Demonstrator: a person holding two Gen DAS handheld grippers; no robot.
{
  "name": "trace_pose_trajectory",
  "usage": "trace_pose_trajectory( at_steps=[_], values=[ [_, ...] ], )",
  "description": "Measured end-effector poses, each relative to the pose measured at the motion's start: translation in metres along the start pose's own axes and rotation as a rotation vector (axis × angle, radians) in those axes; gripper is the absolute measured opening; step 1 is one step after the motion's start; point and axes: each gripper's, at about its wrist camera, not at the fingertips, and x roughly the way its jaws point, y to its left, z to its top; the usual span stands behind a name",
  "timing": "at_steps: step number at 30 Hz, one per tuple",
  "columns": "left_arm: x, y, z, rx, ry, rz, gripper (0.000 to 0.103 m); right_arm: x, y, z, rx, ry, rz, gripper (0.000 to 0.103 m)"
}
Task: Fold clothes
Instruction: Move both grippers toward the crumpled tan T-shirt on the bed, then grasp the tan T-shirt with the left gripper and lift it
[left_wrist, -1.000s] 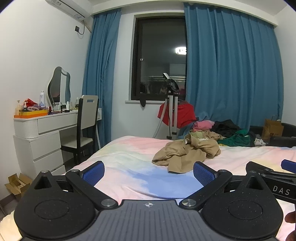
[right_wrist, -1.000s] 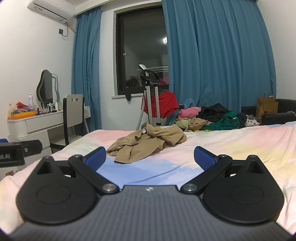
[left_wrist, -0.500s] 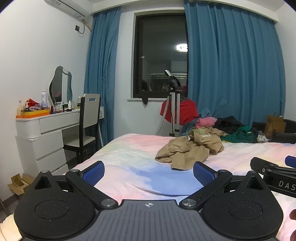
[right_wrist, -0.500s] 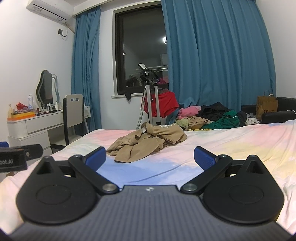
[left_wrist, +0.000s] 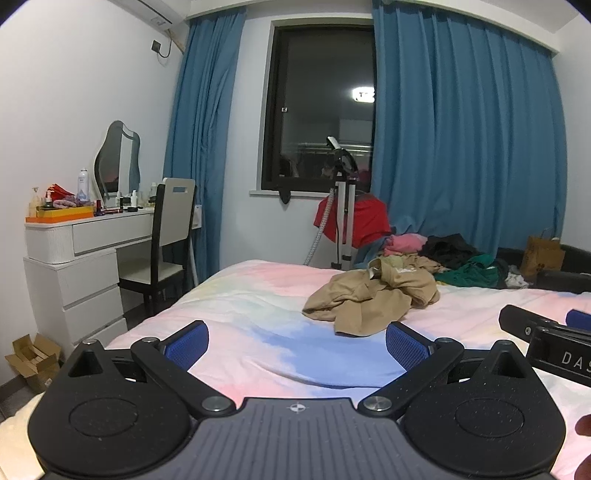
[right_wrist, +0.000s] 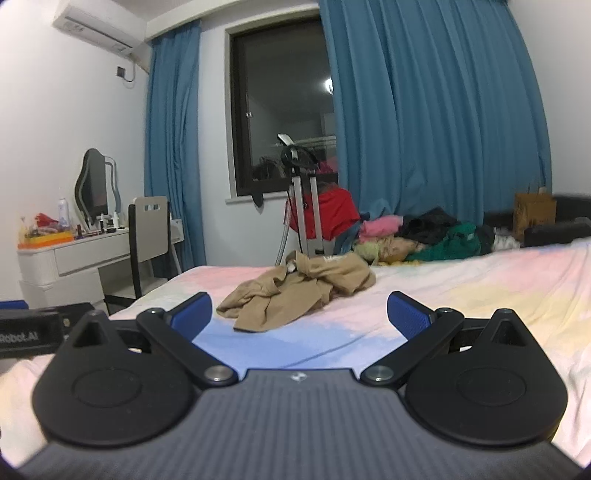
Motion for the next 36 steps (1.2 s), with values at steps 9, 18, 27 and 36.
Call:
trace_pose_trajectory(
  at_steps=[9, 18, 27, 36],
  values=[
    [0.008, 0.008, -0.002, -0.008, -0.011, 0.007, 0.103, -0.010, -0.001, 0.009, 0.054, -0.016, -0.069, 0.103],
    [0.027, 0.012, -0.004, -0.034, 0.059, -0.027, 0.103, -0.012, -0.006, 0.053, 0.146, -0.044, -0.103, 0.103],
    [0.111, -0.009, -0.002, -0.051, 0.167, -0.072, 0.103, 0.008, -0.049, 0.095, 0.194, -0.050, -0.079, 0.103],
    [0.269, -0.065, 0.011, -0.049, 0.233, -0.073, 0.099, 0.070, -0.086, 0.009, 0.226, 0.214, -0.183, 0.103]
  ],
)
